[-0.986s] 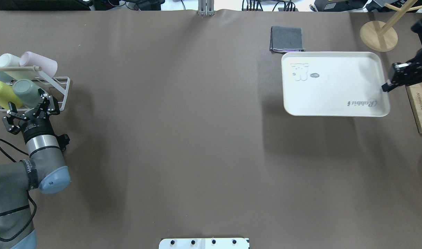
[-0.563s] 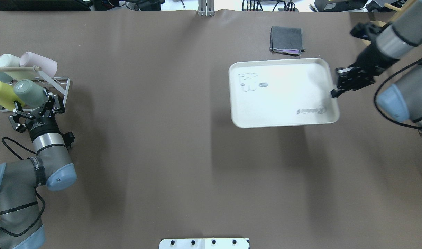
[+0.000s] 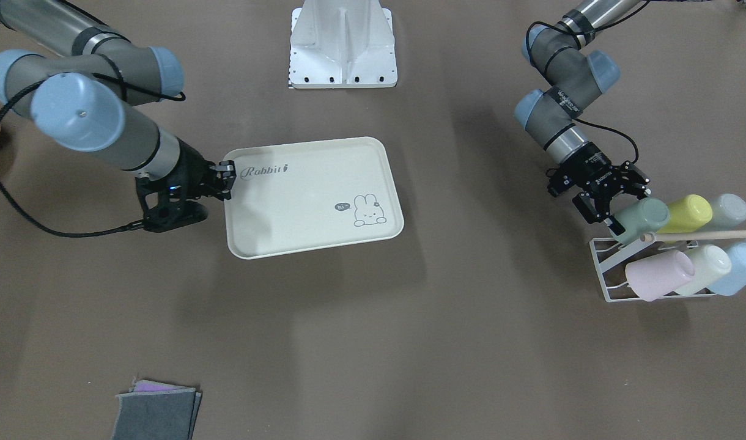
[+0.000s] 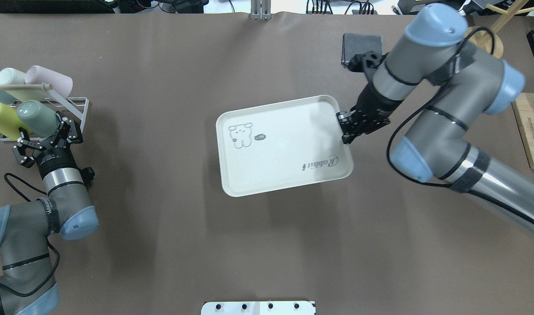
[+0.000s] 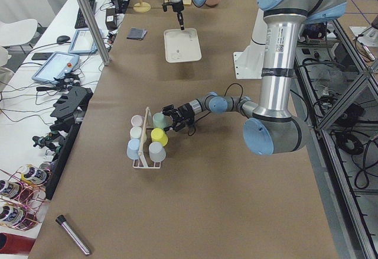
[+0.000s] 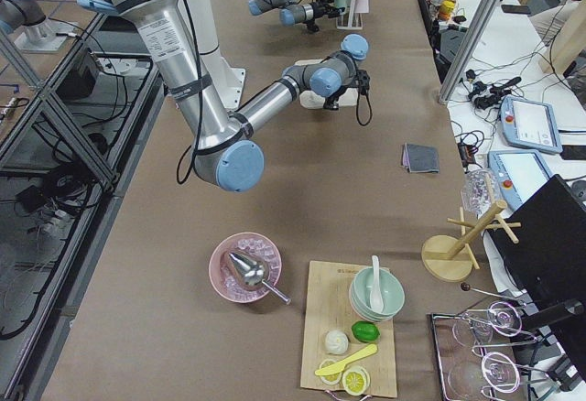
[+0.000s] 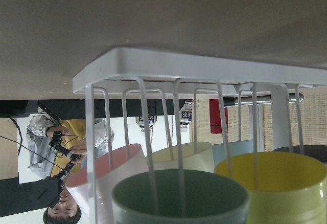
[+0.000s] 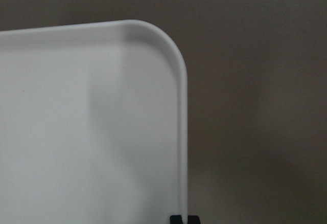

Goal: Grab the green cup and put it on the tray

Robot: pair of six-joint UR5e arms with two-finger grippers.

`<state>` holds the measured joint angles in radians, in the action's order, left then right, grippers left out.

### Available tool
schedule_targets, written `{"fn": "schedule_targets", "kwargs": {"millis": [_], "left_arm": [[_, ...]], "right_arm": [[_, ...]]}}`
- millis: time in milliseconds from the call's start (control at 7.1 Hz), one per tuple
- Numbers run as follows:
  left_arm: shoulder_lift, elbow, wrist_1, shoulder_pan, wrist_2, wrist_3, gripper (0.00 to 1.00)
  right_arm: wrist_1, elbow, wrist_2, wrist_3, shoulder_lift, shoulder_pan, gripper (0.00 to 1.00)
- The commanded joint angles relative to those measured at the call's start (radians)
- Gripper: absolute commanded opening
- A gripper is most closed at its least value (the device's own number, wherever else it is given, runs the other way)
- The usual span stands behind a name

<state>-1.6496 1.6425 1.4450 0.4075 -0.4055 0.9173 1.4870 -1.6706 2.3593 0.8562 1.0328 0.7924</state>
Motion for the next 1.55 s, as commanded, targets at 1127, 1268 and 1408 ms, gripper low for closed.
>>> {"fn": "schedule_targets", "kwargs": {"millis": [1127, 1268, 1408], "left_arm": [[0.016, 0.091, 0.052, 0.042, 0.001, 0.090, 0.08], [0.034, 0.126, 0.052, 0.062, 0.001, 0.091, 0.08], [0.074, 0.187, 0.052, 0.063, 0.034, 0.092, 0.08]], "right_arm": [[-0.211, 0.187, -0.213, 0.354, -0.139, -0.206, 1.00], [-0.209, 0.184, -0.207, 0.339, -0.140, -0.171, 1.00], [-0.208, 0.178, -0.183, 0.296, -0.120, -0.106, 1.00]]}}
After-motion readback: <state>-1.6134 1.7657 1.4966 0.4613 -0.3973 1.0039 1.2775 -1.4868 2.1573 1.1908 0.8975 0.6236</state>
